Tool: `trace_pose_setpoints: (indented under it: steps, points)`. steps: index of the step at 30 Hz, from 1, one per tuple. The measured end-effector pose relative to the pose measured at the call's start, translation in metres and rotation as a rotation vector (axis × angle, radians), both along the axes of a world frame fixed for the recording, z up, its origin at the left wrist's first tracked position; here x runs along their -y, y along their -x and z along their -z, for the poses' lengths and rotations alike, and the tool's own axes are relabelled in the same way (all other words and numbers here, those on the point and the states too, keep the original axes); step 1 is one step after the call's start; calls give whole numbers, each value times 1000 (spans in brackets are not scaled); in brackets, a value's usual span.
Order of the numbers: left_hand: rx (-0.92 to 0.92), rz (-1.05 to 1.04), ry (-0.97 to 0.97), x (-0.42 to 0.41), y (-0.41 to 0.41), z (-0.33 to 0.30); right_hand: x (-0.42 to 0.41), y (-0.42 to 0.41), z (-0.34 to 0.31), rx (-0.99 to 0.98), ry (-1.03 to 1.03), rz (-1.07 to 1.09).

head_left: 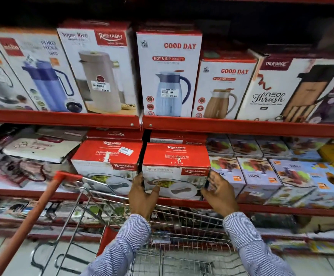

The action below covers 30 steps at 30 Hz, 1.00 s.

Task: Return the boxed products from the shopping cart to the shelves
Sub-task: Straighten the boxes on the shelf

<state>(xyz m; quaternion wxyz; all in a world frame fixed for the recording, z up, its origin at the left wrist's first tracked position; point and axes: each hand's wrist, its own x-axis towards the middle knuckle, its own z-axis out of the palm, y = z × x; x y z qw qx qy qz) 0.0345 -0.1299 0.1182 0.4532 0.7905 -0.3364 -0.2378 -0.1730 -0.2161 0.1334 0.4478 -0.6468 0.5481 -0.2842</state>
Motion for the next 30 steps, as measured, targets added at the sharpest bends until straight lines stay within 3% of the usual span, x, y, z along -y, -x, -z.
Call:
trace_pose_setpoints:
  steps: [13,17,21,30]
  points:
    - [37,1,66,-7,-4,-8,-4,2,-10,-26,66,75]
    - [50,-127,296,2,-13,-47,2,-4,-47,95,334,258]
    - [161,-102,469,39,-30,-111,27,-39,-100,201,469,104]
    - [266,84,267,93,-48,-154,71,-89,-142,164,391,84]
